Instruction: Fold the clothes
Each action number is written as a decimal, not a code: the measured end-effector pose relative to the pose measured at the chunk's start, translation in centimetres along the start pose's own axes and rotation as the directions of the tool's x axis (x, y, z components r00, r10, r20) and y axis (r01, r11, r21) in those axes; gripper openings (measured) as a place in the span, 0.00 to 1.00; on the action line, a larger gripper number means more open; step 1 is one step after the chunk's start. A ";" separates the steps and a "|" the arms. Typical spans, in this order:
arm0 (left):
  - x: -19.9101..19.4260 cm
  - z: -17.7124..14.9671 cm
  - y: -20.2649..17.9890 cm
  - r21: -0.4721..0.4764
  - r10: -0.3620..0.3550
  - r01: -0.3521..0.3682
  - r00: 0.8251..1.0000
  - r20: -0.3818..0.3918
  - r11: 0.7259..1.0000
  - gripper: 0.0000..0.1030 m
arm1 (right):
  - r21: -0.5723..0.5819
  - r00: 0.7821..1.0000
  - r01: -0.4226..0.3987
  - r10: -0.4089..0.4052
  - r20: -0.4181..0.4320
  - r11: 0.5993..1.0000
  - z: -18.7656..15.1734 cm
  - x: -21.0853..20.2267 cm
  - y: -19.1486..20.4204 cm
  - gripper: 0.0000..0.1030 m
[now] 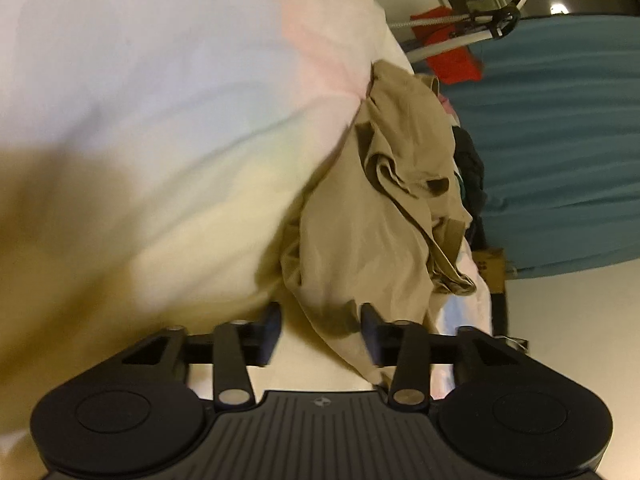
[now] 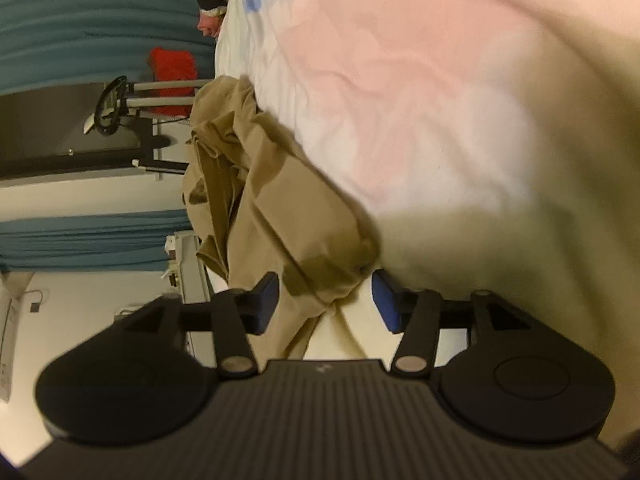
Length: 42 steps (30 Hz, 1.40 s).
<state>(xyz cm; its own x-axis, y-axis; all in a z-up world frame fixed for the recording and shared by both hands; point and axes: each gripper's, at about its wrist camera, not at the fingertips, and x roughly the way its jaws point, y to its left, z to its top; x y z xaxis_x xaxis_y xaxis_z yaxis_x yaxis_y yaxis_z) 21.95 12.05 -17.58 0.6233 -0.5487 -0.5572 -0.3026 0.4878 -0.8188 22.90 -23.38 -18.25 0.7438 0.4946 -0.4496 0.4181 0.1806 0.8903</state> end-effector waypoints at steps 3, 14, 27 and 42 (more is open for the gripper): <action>1.3 0.1 0.2 -0.012 0.009 -0.010 1.000 -0.020 1.000 0.47 | 0.012 1.000 -0.009 0.009 -0.017 1.000 -0.1 0.9 -0.3 0.52; 0.2 0.3 -0.6 0.036 -0.057 0.054 0.996 0.073 0.998 0.10 | -0.136 0.996 0.008 0.005 0.089 0.991 0.4 0.1 1.4 0.12; -11.1 -4.3 -5.9 0.238 -0.244 0.214 0.964 0.106 0.947 0.08 | -0.322 0.989 -0.063 0.103 0.109 0.945 -4.2 -10.6 6.9 0.10; -16.6 -9.7 -7.1 0.248 -0.155 0.137 0.986 0.057 0.959 0.10 | -0.325 0.992 -0.030 0.068 0.109 0.945 -9.0 -19.8 6.5 0.11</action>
<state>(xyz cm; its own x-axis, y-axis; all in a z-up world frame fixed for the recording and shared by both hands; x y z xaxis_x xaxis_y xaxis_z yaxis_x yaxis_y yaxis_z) 6.83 11.08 -3.84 0.7029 -0.5782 -0.4143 -0.0262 0.5610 -0.8274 6.16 -24.35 -2.93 0.8229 0.4105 -0.3929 0.2035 0.4327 0.8783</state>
